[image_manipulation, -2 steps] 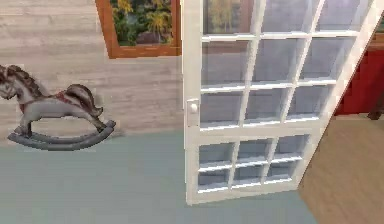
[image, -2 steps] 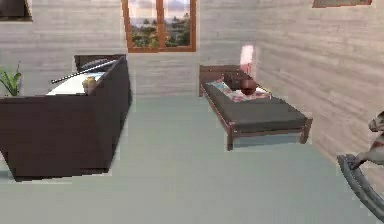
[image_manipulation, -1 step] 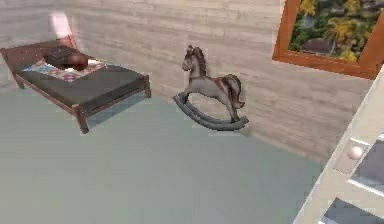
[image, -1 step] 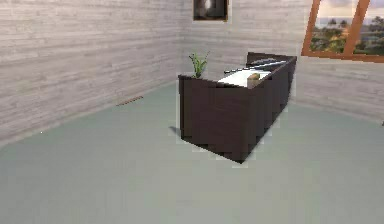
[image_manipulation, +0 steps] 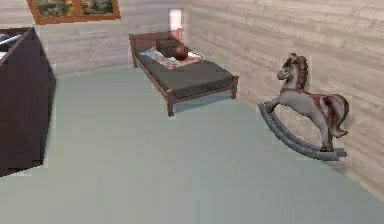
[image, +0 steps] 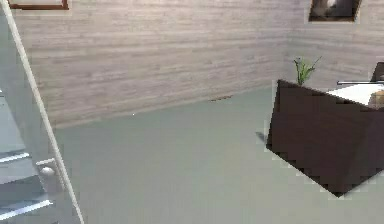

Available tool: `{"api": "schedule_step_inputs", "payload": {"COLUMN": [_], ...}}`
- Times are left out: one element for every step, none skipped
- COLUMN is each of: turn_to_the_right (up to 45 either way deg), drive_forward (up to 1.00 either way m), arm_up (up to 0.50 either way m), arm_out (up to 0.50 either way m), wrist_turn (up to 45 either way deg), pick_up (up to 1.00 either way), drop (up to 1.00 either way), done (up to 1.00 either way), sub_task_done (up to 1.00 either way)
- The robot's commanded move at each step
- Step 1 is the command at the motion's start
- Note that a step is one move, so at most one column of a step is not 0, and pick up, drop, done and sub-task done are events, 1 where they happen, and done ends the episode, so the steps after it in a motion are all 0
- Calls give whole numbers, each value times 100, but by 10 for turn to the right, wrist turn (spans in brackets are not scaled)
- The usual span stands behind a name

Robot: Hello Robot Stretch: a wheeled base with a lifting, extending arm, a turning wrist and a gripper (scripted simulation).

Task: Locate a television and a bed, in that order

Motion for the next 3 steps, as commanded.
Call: {"api": "schedule_step_inputs", "payload": {"turn_to_the_right": [0, 390, 0], "drive_forward": [25, 0, 95], "arm_up": [0, 0, 0], "arm_out": [0, 0, 0], "wrist_turn": [0, 0, 0], "pick_up": [0, 0, 0], "drop": [0, 0, 0], "done": [0, 0, 0], "sub_task_done": [0, 0, 0]}}
